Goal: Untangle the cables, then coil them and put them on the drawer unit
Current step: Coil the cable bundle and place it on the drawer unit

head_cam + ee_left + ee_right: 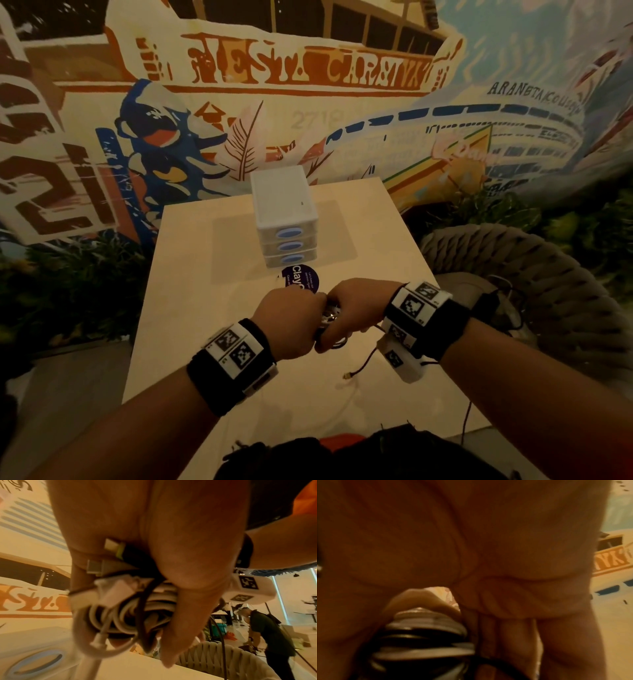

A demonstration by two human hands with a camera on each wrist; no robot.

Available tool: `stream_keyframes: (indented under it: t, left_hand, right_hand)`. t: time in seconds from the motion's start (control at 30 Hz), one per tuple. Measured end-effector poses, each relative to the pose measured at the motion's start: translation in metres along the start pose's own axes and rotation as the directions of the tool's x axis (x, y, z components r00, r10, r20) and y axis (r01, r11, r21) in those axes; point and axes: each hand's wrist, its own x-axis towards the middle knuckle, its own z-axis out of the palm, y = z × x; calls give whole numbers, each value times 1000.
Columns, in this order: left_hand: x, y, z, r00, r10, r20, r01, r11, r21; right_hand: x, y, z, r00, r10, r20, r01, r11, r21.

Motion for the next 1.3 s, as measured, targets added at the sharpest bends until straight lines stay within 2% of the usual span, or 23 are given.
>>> stream_keyframes:
  t: [0.1,0.2,0.3,0.5,0.63,0.87,1.0,1.13,1.3]
  left_hand:
    - [4,3,3,999,11,41,-13,999,39]
    - [5,1,7,997,3,83,-9,998,65]
    - [4,-2,10,997,-6,76,3,999,40]
    - [4,-9,16,991,-30,-128,15,992,-121]
    - [4,-14,15,972,-36,-230,21,998,-65]
    - [8,-17,4,990,-48,-131,49,999,3]
    - [8,-14,3,993,-63,-96,63,998,-11]
    - [7,-14,9,994,-76,-77,69,993,-94]
    - [-7,-29,2,971,-12,-239,-65,947,-314]
  right_hand:
    - [13,-10,12,998,32,-51,-39,990,-136]
    - [22,-11,21,997,61,-49,-65,995,-72]
    - [25,-10,24,996,80,-40,-81,996,-23]
    - [26,-8,16,993,115,-37,-114,993,20]
    - [24,-3,9,993,105,-45,-96,981,167]
    - [23,-4,8,999,34,-12,-28,942,335]
    - [26,-6,12,998,56,-41,-41,955,294]
    - [27,-1,14,997,62,-42,-50,973,227]
    - [16,13,4,995,11,-103,19,959,282]
